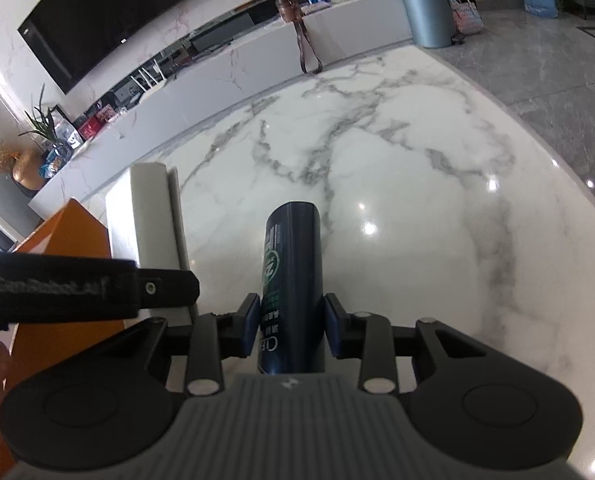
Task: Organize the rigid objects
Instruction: 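Grasp the white box with the left tool while the right tool grasps the dark green bottle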
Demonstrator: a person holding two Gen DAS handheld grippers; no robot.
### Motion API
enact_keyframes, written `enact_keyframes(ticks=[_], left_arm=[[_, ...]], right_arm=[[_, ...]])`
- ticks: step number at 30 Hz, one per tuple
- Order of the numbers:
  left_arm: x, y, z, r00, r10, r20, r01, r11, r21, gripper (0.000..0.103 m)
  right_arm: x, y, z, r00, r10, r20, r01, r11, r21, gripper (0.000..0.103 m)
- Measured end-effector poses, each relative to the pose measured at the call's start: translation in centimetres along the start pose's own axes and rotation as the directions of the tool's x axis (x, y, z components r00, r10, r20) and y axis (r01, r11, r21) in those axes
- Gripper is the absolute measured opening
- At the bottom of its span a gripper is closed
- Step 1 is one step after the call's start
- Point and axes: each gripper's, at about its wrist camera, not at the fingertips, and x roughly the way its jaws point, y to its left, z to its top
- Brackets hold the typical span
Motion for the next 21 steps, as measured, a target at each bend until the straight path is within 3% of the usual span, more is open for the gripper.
enact_keyframes(ticks=[8,15,21], left_arm=[[-3.5,0.3,-0.7,0.998,-0.045,0.038,0.045,0.999,-0.013,0.07],[-8.9,1.7,-1.8,0.988,-0.094,0.123,0.1,0.994,-0.042,0.07],[-13.2,4.7,-2.8,0.977,-0.094,0.191,0.11,0.991,-0.073,0.07]], right_arm=[[-2.9,1.7,-0.4,0.995,0.07,0.072,-0.067,0.997,-0.045,0.035],[-6.7,4.3,-1.0,0.989,0.091,0.113,-0.085,0.994,-0.062,0.035],[-10.4,8.8,-1.5,0.976,0.149,0.158,-0.127,0.982,-0.138,0.035]])
